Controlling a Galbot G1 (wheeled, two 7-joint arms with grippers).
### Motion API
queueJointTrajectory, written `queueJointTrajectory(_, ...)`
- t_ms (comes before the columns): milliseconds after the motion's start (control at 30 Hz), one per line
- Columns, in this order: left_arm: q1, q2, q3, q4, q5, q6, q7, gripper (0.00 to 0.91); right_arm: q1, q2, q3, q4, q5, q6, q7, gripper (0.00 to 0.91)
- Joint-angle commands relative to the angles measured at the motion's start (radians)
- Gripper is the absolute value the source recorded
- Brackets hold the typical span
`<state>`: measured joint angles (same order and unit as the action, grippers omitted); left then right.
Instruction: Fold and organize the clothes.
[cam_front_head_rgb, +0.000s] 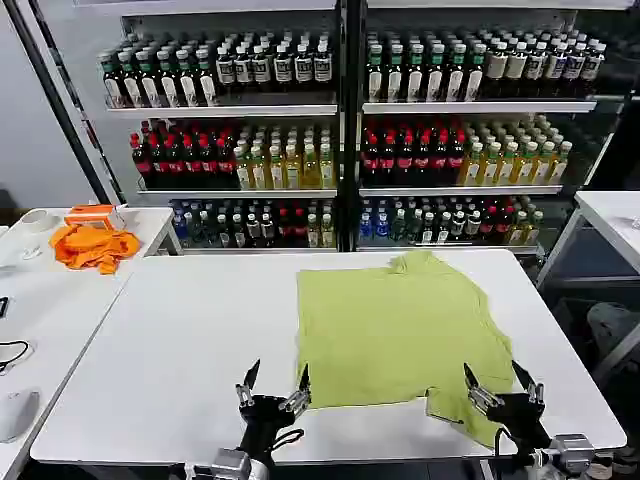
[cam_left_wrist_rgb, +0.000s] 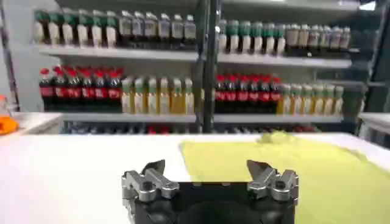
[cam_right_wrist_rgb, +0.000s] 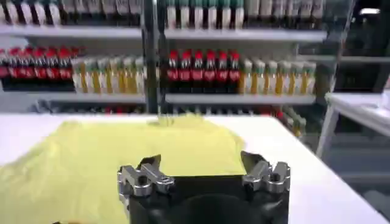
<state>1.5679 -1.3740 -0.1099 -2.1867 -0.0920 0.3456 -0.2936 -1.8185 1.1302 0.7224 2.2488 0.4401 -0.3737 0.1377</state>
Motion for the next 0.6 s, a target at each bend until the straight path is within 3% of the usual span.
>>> queueJointTrajectory(33, -0.018, 0.011, 0.027, 0.026, -0.021, 0.104, -0.006, 0.907, -0.038, -0.004, 0.008, 0.001, 0.014, -0.058, 0.0, 0.907)
queueJointTrajectory(233, -0.072, -0.004, 0.02, 0.074, -0.028, 0.178, -0.005, 0.907, -0.096, 0.003, 0.01, -0.011, -0.036, -0.071, 0.004, 0.907)
queueJointTrajectory(500, -0.133, -0.007, 0.031, 0.149, -0.037, 0.209, -0.007, 0.907, -0.093, 0.024, -0.025, -0.047, -0.06, -0.07, 0.014, 0.907)
queueJointTrajectory(533, -0.135, -0.008, 0.032, 0.155, -0.041, 0.21, -0.01, 0.484, -0.09, 0.028, -0.03, -0.047, -0.06, -0.071, 0.015, 0.907)
queueJointTrajectory(567, -0.137, -0.012, 0.033, 0.159, -0.047, 0.213, -0.014, 0.292, -0.088, 0.03, -0.033, -0.047, -0.06, -0.071, 0.016, 0.907)
queueJointTrajectory(600, -0.14, -0.015, 0.033, 0.163, -0.053, 0.218, -0.016, 0.02, -0.081, 0.035, -0.039, -0.045, -0.059, -0.071, 0.017, 0.907)
